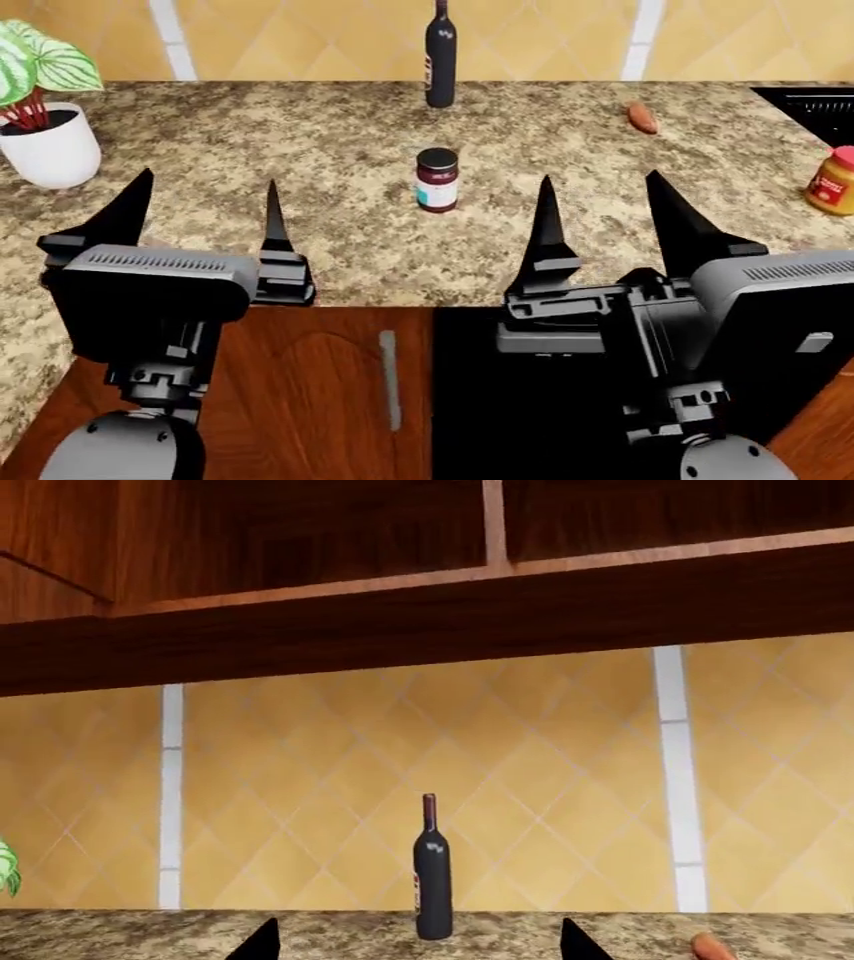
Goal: Pick the jam and peanut butter from the counter and place them in the cabinets closest to them.
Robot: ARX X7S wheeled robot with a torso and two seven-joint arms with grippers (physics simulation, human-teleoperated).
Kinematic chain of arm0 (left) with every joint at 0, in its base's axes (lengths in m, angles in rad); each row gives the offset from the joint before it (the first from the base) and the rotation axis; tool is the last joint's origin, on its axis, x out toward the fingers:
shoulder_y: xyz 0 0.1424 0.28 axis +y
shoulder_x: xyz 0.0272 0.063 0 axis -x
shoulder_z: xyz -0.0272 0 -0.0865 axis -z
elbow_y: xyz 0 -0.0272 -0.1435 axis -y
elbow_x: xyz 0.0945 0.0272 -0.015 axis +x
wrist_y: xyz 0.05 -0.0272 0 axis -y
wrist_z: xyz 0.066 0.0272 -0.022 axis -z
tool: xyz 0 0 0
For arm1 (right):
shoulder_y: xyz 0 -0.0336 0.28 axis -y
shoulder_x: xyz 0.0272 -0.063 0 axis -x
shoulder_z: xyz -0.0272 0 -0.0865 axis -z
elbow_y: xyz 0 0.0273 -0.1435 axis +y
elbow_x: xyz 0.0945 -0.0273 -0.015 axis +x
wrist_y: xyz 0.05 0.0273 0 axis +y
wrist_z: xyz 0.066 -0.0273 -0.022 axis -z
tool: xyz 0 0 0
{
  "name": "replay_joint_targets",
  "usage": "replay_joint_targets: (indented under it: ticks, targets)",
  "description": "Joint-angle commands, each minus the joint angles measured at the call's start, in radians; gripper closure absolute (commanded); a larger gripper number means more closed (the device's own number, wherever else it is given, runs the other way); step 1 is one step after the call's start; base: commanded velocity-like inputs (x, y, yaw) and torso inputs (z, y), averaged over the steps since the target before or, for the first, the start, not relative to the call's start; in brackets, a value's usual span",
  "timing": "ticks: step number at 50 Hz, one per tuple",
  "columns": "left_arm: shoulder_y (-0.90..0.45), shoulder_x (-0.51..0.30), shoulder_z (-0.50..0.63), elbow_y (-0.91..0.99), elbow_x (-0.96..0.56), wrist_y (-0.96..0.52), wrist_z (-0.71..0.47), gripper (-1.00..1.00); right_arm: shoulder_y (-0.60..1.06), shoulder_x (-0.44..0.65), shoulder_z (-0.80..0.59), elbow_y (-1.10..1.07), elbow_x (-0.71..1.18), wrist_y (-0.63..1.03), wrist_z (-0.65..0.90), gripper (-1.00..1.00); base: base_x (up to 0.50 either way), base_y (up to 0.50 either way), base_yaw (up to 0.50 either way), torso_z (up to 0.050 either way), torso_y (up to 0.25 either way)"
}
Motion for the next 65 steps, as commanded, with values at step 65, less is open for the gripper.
replay_joint_targets:
  ticks: [65]
  targets:
    - [0.031,-0.061,0.055,-0.029,0.044,0.09,-0.076,-1.0,0.135,0.083,-0.185,0.106,0.189,0.429,0.001,-1.0,0.23,0.03,0.0,0.0,0.0]
